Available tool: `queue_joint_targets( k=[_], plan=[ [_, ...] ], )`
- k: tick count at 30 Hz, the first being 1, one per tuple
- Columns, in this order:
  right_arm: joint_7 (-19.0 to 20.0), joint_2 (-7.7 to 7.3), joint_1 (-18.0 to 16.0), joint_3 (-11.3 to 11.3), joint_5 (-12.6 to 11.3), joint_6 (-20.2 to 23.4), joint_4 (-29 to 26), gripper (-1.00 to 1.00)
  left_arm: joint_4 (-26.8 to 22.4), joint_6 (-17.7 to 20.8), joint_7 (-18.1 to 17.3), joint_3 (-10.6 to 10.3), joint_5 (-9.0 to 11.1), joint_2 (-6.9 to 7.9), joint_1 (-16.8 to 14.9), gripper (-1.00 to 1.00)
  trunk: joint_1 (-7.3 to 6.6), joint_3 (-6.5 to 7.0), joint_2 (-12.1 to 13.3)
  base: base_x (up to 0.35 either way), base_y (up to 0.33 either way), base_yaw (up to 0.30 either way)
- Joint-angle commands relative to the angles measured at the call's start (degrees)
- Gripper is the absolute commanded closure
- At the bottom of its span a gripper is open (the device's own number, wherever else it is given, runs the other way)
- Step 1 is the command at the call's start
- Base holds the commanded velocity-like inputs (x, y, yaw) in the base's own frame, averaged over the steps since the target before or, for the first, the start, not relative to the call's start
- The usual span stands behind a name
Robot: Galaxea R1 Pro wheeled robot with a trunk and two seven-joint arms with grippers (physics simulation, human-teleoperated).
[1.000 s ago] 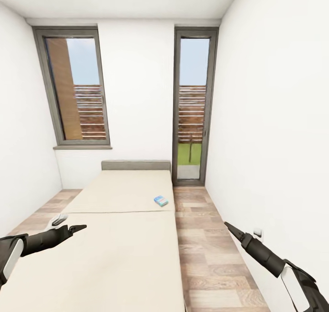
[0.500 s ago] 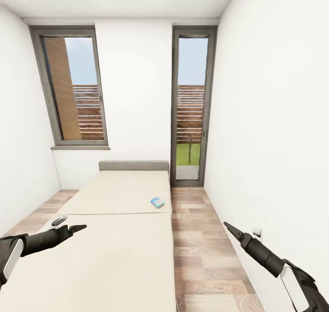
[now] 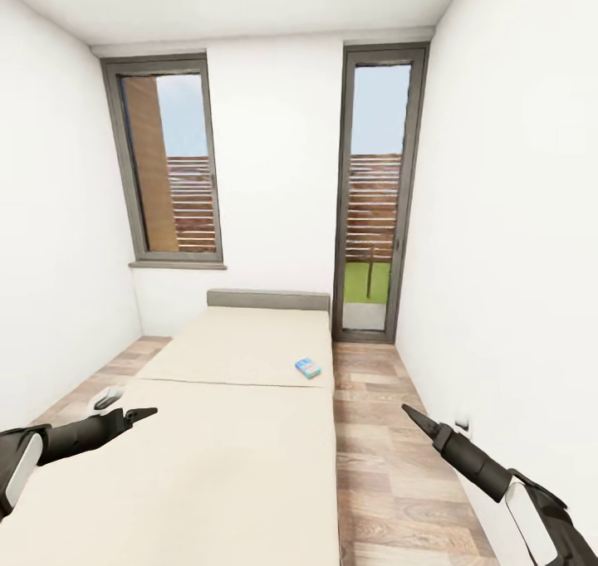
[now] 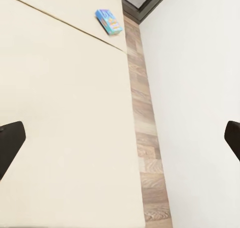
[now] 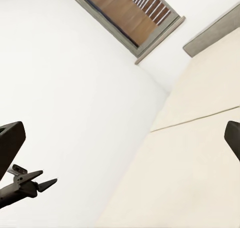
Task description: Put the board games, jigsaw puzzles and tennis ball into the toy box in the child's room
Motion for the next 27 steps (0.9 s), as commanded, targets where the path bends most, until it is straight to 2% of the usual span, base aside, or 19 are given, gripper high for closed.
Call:
queue_joint_targets(
  k=[1, 14, 19, 27],
  plan=[
    [0.05, -0.01, -0.05, 0.00, -0.37, 0.47, 0.00, -1.00, 0.02, 0.29, -0.12, 0.07, 0.07, -0.01, -0.06, -1.00, 0.01, -0.09, -0.07, 0.001, -0.001, 0.111],
    [-0.07, 0.00, -0.12, 0.18, -0.37, 0.46, 0.05, -1.00, 0.02, 0.29, -0.12, 0.06, 0.07, -0.02, -0.06, -1.00, 0.01, -0.08, -0.07, 0.000, 0.000, 0.025],
    [-0.42, 0.00, -0.12, 0.90, -0.37, 0.46, 0.00, -1.00, 0.02, 0.29, -0.12, 0.05, 0.07, -0.02, -0.06, -1.00, 0.01, -0.08, -0.07, 0.000, -0.012, 0.002],
    [-1.73, -0.01, -0.29, 2.01, -0.37, 0.46, -0.03, -1.00, 0.02, 0.29, -0.15, 0.05, 0.07, 0.00, -0.06, -1.00, 0.01, -0.08, -0.07, 0.000, -0.149, 0.018]
  ],
)
